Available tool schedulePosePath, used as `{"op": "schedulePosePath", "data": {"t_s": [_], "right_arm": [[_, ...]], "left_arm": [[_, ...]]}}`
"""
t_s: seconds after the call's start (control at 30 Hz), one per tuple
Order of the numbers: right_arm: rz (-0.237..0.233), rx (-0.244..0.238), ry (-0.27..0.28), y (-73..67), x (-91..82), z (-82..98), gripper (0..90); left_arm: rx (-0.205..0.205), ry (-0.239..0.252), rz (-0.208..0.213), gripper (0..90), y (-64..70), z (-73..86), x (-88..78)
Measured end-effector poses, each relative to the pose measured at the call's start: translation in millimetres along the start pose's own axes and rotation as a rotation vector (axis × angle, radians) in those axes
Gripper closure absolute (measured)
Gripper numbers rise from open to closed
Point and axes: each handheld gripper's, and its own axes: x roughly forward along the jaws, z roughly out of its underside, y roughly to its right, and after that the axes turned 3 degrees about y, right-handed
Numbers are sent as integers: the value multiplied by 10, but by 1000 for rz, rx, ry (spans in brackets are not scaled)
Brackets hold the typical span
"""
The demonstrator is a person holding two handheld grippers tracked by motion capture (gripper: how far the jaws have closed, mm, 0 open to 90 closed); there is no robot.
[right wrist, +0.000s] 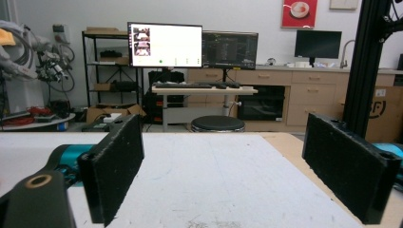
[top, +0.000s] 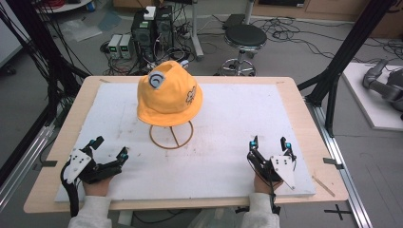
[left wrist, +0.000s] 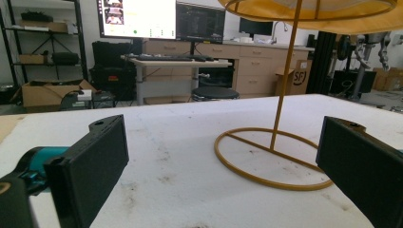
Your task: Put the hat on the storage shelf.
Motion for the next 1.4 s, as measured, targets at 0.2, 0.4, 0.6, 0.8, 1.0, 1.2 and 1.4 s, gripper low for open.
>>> {"op": "schedulePosePath", "data": {"t_s": [0.2,0.4,0.6,0.8,1.0,1.2,1.4], "right_arm": [[5,27,4,35,-8,14,140],[17,27,15,30,-36,16,139],[19,30,13,31,-37,19,139],[20,54,13,49,-46,26,139],[27,52,14,50,-47,27,139],[23,45,4,54,-43,33,139],[24,59,-14,43,-41,38,139]], "left_arm": [[4,1,1,39,2,0,1],[4,0,1,39,3,0,0],[3,-2,1,38,0,-1,0],[4,1,1,39,4,1,2],[5,1,1,39,5,1,1],[7,-1,1,39,4,0,-1],[14,-1,1,39,7,1,-1]]}}
